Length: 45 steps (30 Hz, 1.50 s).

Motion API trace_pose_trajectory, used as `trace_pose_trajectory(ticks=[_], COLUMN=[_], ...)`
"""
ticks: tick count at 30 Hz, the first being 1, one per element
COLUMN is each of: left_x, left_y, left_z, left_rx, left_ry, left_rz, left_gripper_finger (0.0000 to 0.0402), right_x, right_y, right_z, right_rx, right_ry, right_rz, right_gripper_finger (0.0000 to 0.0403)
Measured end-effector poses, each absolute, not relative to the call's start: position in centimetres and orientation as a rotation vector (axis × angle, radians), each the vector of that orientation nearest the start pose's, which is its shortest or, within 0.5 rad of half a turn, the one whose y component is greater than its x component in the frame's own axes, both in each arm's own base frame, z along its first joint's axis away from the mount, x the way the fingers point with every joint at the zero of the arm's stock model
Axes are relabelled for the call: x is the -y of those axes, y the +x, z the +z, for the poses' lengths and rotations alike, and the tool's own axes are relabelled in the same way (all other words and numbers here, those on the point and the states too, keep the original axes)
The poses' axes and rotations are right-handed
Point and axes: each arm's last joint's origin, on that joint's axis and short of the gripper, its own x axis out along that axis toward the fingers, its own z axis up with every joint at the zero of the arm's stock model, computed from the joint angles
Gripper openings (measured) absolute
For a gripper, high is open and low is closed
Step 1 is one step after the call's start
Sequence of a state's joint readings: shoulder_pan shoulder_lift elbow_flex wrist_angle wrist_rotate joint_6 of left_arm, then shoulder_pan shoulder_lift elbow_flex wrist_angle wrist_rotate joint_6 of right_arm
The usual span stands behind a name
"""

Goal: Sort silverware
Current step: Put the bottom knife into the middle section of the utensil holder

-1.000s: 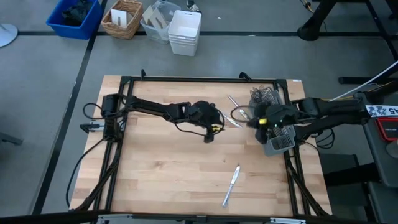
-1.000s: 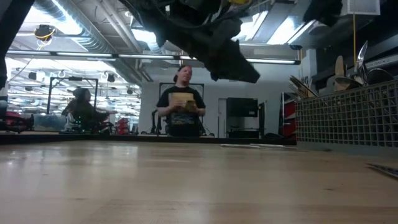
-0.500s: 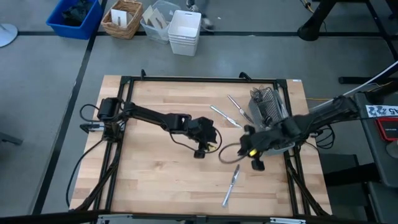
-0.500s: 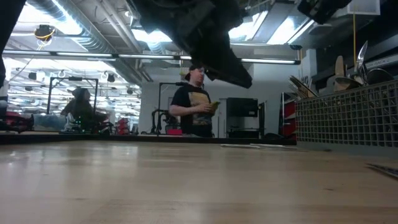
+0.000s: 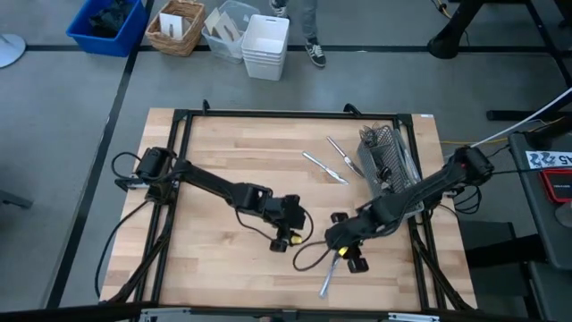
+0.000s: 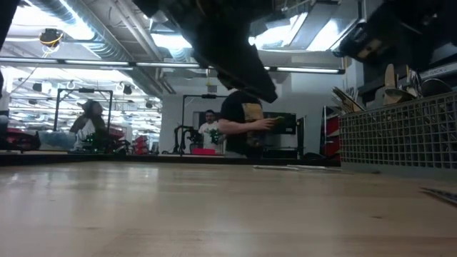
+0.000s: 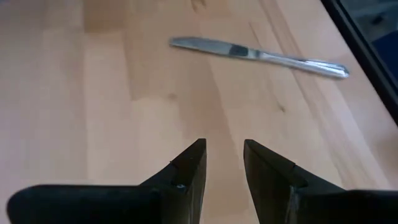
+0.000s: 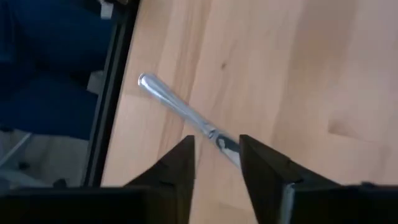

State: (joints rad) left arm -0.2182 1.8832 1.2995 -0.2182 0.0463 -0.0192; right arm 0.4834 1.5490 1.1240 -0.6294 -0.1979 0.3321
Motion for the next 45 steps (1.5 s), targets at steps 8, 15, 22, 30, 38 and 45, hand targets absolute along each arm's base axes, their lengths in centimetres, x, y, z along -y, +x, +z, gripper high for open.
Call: trace_pose_trajectory(ticks=[8, 15, 22, 30, 38, 45], left_x=[11.9, 13.5, 14.3, 14.6, 14.6, 14.6], left_y=[38.6, 38.0, 37.7, 37.6, 37.6, 37.6], left_z=[19.8, 19.8, 19.8, 19.8, 19.8, 19.8], left_rx=[-0.835, -0.834, -0.831, -0.832, -0.832, -0.833], left_ry=[0.071, 0.089, 0.098, 0.101, 0.104, 0.104], left_rz=[-0.273, -0.305, -0.282, -0.285, -0.286, -0.286], left_gripper_finger=[0.01, 0.01, 0.01, 0.01, 0.01, 0.01], right_x=[-18.4, -20.9, -21.2, -21.3, -21.3, -21.1], right_y=[27.8, 27.7, 28.0, 28.3, 28.4, 28.4], right_z=[20.1, 17.0, 14.9, 13.5, 13.3, 13.2], right_rx=[-1.151, -1.121, -1.155, -1.195, -1.201, -1.216], right_ry=[-0.077, -0.313, -0.366, -0.39, -0.372, -0.301], right_rz=[0.589, 0.608, 0.566, 0.543, 0.497, 0.438], right_gripper_finger=[0.0167, 0.0159, 0.0159, 0.0158, 0.0086, 0.0024])
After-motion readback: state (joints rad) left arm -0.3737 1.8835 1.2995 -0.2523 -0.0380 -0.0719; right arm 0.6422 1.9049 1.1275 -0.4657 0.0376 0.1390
